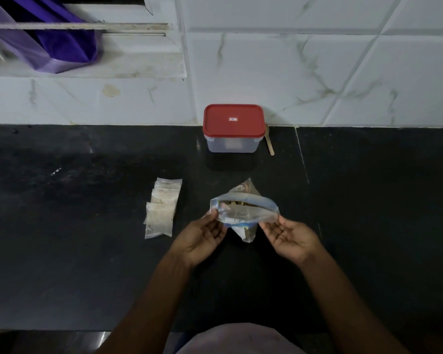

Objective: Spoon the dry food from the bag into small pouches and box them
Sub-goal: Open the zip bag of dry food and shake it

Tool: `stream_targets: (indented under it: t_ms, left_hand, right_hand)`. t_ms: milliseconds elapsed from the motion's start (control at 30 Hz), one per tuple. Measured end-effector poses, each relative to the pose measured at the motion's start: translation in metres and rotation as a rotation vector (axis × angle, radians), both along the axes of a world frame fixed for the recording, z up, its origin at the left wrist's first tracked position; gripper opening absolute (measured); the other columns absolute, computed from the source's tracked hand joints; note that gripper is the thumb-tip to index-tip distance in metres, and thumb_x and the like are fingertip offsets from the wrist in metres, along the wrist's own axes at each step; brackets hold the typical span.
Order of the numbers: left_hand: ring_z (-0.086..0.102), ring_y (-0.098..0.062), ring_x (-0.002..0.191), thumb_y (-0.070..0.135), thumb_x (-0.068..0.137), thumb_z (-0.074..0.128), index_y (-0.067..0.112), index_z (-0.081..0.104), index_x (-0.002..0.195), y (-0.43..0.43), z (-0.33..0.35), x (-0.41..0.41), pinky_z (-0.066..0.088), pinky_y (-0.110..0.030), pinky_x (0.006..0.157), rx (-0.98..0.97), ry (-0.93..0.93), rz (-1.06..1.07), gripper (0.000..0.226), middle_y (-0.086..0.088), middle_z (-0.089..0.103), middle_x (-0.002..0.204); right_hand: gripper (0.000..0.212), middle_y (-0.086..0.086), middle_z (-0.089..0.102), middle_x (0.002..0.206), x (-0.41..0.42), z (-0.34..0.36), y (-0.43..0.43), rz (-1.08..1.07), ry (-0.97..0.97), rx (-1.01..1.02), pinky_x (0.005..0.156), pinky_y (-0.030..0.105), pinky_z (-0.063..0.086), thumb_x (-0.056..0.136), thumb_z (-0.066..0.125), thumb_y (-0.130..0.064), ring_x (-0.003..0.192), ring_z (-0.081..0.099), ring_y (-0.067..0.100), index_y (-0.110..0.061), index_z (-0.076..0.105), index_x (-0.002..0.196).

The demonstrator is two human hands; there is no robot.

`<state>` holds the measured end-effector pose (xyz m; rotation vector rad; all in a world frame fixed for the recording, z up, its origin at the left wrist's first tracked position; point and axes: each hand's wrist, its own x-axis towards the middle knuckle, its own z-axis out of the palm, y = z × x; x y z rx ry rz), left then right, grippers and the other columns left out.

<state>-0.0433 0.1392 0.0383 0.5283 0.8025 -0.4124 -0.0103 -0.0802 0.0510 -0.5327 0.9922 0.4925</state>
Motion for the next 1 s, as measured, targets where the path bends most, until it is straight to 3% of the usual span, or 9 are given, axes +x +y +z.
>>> stream_targets:
  t_ms: [133, 233, 300, 400, 467, 600, 733, 867, 1000]
  left_hand:
    - [0.067, -0.027, 0.110, 0.004, 0.096, 0.056, 0.001, 0.067, 0.114, -0.013, 0.004, 0.003, 0.049, -0.041, 0.105, -0.072, -0.002, 0.157, 0.022, -0.019, 0.072, 0.113]
    - [0.065, -0.030, 0.118, 0.005, 0.104, 0.045, -0.001, 0.066, 0.117, -0.024, 0.003, 0.003, 0.045, -0.043, 0.111, -0.097, 0.041, 0.219, 0.025, -0.022, 0.070, 0.120]
    - [0.063, -0.032, 0.122, 0.006, 0.105, 0.041, -0.002, 0.064, 0.120, -0.031, -0.003, 0.002, 0.044, -0.047, 0.113, -0.115, 0.063, 0.251, 0.029, -0.024, 0.067, 0.128]
    - [0.060, -0.031, 0.128, 0.010, 0.105, 0.038, -0.003, 0.061, 0.130, -0.037, -0.010, 0.003, 0.043, -0.049, 0.114, -0.112, 0.062, 0.265, 0.036, -0.024, 0.064, 0.134]
    - [0.062, -0.029, 0.123, 0.015, 0.105, 0.041, 0.000, 0.062, 0.128, -0.038, -0.011, 0.003, 0.047, -0.049, 0.110, -0.057, 0.011, 0.202, 0.035, -0.019, 0.067, 0.130]
    - [0.067, -0.031, 0.108, 0.029, 0.104, 0.052, 0.008, 0.063, 0.125, -0.036, -0.018, 0.004, 0.055, -0.052, 0.098, 0.367, -0.052, -0.113, 0.032, -0.016, 0.070, 0.115]
    - [0.064, -0.009, 0.101, 0.023, 0.098, 0.066, 0.021, 0.056, 0.120, -0.027, -0.021, 0.008, 0.055, -0.026, 0.077, 0.897, -0.179, -0.291, 0.025, 0.002, 0.065, 0.115]
    - [0.061, 0.002, 0.097, 0.031, 0.099, 0.065, 0.022, 0.064, 0.127, -0.014, -0.024, 0.022, 0.049, -0.018, 0.079, 1.193, -0.346, -0.470, 0.030, 0.012, 0.066, 0.109]
    - [0.062, 0.004, 0.085, 0.035, 0.105, 0.055, 0.024, 0.072, 0.110, -0.009, -0.021, 0.030, 0.047, -0.015, 0.070, 1.280, -0.404, -0.612, 0.021, 0.013, 0.068, 0.094]
  right_hand:
    - [0.028, 0.023, 0.068, 0.109, 0.002, -0.002, 0.009, -0.062, 0.066, -0.005, 0.096, 0.041, 0.051, 0.107, 0.044, -0.009, 0.099, 0.066, 0.032, 0.002, 0.061, 0.126]
    - [0.028, 0.022, 0.066, 0.124, 0.005, -0.002, 0.016, -0.043, 0.083, -0.020, 0.106, 0.043, 0.047, 0.107, 0.041, -0.010, 0.118, 0.063, 0.032, 0.001, 0.061, 0.124]
    - [0.028, 0.023, 0.063, 0.131, 0.007, -0.003, 0.019, -0.017, 0.096, -0.045, 0.103, 0.049, 0.045, 0.108, 0.040, -0.012, 0.129, 0.059, 0.034, 0.001, 0.061, 0.123]
    - [0.033, 0.024, 0.061, 0.134, 0.007, -0.003, 0.023, 0.052, 0.075, -0.082, 0.101, 0.055, 0.043, 0.108, 0.038, -0.016, 0.132, 0.054, 0.038, -0.001, 0.059, 0.129]
    - [0.030, 0.024, 0.062, 0.129, 0.006, -0.004, 0.024, 0.097, 0.032, -0.112, 0.102, 0.056, 0.044, 0.107, 0.039, -0.016, 0.128, 0.056, 0.039, -0.002, 0.062, 0.120]
    - [0.025, 0.015, 0.066, 0.121, 0.005, -0.011, 0.023, 0.268, -0.051, -0.386, 0.080, 0.046, 0.053, 0.104, 0.048, -0.022, 0.108, 0.064, 0.031, -0.012, 0.062, 0.122]
    - [0.032, -0.002, 0.064, 0.123, 0.005, -0.014, 0.018, 0.508, -0.330, -0.923, 0.096, 0.043, 0.053, 0.098, 0.060, -0.030, 0.108, 0.062, 0.015, -0.027, 0.059, 0.130]
    - [0.035, -0.012, 0.066, 0.112, 0.007, -0.007, 0.017, 0.793, -0.584, -1.115, 0.072, 0.019, 0.048, 0.093, 0.072, -0.036, 0.099, 0.062, 0.000, -0.029, 0.064, 0.126]
    - [0.023, -0.012, 0.068, 0.097, 0.017, -0.008, 0.016, 0.869, -0.622, -1.225, 0.073, 0.021, 0.050, 0.100, 0.063, -0.036, 0.092, 0.065, 0.001, -0.022, 0.072, 0.116]
